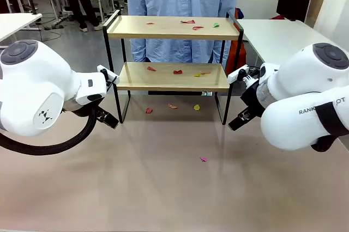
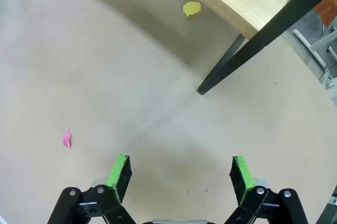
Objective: Clean the shelf.
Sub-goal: Pick up the Duster handed by the human.
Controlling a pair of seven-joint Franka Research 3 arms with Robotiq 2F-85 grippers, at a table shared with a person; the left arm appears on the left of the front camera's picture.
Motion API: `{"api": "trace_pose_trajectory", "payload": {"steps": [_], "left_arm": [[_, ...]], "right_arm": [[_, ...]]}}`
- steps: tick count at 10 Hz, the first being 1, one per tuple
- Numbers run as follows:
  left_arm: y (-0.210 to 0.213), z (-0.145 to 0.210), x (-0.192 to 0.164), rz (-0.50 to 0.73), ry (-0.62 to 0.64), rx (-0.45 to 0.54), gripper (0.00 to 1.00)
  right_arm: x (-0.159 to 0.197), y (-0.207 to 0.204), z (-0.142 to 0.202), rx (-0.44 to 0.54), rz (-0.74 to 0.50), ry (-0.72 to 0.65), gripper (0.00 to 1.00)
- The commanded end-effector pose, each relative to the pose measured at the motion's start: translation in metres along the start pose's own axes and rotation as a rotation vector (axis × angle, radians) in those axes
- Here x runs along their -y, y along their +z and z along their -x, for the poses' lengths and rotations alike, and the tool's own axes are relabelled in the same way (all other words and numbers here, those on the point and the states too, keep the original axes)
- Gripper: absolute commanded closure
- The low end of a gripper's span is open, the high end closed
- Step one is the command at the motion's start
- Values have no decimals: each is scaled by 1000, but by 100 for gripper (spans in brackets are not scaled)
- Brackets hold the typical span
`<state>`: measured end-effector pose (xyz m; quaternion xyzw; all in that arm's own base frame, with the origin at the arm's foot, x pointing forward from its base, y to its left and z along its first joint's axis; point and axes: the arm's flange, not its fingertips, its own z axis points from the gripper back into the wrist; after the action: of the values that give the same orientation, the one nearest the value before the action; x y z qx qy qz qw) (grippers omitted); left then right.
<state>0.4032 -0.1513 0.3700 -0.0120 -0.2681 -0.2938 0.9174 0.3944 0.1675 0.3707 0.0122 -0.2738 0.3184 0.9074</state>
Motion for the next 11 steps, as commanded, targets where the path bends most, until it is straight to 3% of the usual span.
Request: {"api": "trace_pose_trajectory", "payload": {"steps": [1, 10, 11], "left_arm": [[0, 0, 0, 0, 0, 0, 0], [0, 0, 0, 0, 1, 0, 0], [16, -15, -11, 21, 1, 11, 0]], "right_arm": [[0, 0, 0, 0, 0, 0, 0], [0, 0, 0, 0, 0, 1, 0], [20, 20, -15, 33, -25, -30, 0]]}}
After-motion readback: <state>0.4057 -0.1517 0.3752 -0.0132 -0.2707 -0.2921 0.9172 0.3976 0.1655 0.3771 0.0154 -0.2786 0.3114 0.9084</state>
